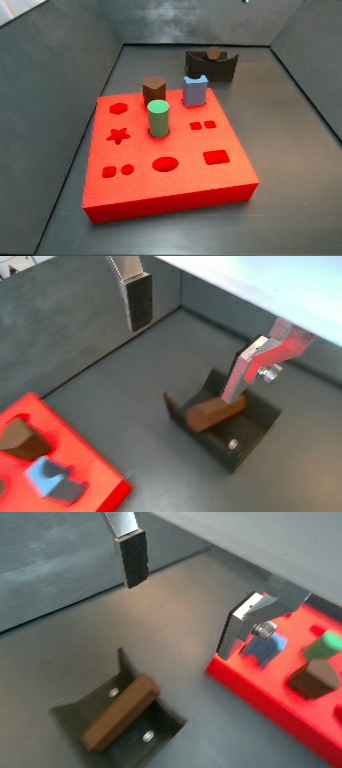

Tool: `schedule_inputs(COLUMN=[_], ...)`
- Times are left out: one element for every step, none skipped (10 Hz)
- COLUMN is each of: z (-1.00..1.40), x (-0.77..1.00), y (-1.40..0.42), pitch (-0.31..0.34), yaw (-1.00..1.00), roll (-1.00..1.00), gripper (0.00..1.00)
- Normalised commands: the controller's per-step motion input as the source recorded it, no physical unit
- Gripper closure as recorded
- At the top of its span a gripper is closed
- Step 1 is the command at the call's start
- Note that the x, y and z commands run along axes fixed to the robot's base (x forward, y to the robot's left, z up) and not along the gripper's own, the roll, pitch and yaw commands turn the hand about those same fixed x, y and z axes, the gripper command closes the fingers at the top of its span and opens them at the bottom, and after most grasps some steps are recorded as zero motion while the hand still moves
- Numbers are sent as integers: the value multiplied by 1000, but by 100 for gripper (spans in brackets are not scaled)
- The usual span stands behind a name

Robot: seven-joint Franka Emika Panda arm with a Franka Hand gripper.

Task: Pick up the hexagon object. Move up. Place the hexagon object on the fixture. Regrasp the hexagon object. Move to above the board. Insert the hexagon object.
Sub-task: Regrasp the hexagon object.

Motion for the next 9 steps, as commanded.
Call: schedule_inputs(z=[11, 8, 6, 9, 11, 1, -4, -3, -7], x=[-34, -23, -22, -19, -13, 3, 12, 27, 38], y=[-22, -18, -19, -18, -19, -20, -21, -24, -25], pitch=[5, -2, -4, -2, 2, 8, 14, 26, 33], yaw=[23, 25, 27, 29, 30, 32, 35, 39, 42], roll=[1000, 1000, 1000, 1000, 1000, 1000, 1000, 1000, 1000], gripper=[0, 0, 0, 0, 0, 0, 0, 0, 0])
